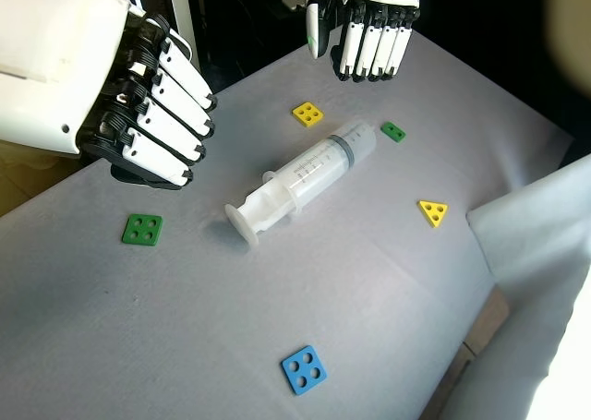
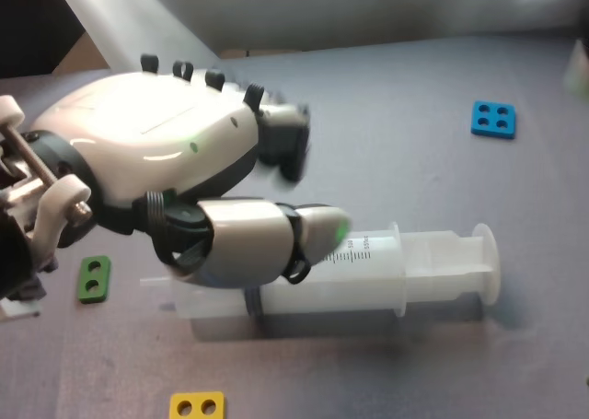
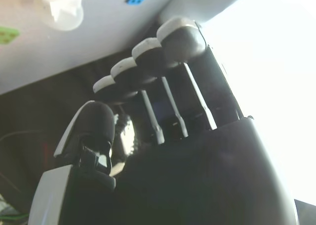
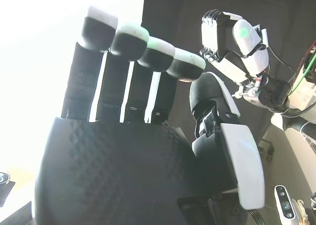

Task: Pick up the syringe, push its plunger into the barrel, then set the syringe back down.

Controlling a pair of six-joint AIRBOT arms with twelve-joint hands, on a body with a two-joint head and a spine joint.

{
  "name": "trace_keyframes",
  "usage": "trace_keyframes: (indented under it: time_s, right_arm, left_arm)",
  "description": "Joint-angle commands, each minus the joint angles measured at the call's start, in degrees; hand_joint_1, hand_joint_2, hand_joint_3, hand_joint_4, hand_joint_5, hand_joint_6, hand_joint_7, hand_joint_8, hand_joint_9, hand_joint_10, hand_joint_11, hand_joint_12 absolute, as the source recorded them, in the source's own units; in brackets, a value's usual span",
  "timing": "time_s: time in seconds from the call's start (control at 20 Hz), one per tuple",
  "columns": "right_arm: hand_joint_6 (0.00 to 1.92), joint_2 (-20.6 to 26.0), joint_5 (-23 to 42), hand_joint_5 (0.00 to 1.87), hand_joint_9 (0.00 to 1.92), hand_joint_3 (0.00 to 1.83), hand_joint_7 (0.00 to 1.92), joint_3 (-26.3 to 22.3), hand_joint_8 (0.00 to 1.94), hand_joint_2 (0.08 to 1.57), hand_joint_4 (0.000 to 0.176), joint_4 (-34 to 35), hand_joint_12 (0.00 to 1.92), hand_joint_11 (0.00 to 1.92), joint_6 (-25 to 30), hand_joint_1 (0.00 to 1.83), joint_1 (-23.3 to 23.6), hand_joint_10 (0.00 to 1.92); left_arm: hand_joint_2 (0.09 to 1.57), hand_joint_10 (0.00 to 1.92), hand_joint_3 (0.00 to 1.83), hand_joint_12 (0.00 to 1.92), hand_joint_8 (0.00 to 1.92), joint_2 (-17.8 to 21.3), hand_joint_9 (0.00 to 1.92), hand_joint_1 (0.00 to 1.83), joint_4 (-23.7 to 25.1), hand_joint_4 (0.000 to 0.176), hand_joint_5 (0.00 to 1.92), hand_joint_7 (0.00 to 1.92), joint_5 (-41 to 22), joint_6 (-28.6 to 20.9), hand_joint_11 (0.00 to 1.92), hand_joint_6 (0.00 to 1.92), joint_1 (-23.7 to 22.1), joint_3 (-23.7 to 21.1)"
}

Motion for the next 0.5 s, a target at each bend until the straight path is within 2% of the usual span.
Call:
trace_keyframes:
  time_s: [0.0,0.45]
  right_arm:
    - [0.0,0.16,1.84,0.14,0.09,0.0,0.12,-0.03,0.0,1.24,0.0,2.4,0.4,0.0,0.13,0.0,0.92,0.01]
    - [0.0,0.17,1.72,0.16,0.1,0.0,0.13,-0.03,0.0,1.24,0.0,2.4,0.39,0.0,0.14,0.0,0.92,0.0]
  left_arm:
    - [1.29,0.0,0.01,0.51,0.0,-0.11,0.22,0.0,1.69,0.0,0.3,0.27,-1.92,0.02,0.0,0.0,-0.8,0.1]
    - [1.29,0.0,0.0,0.53,0.0,-0.09,0.24,0.0,1.67,0.0,0.31,0.28,-1.27,0.02,0.0,0.0,-1.83,0.09]
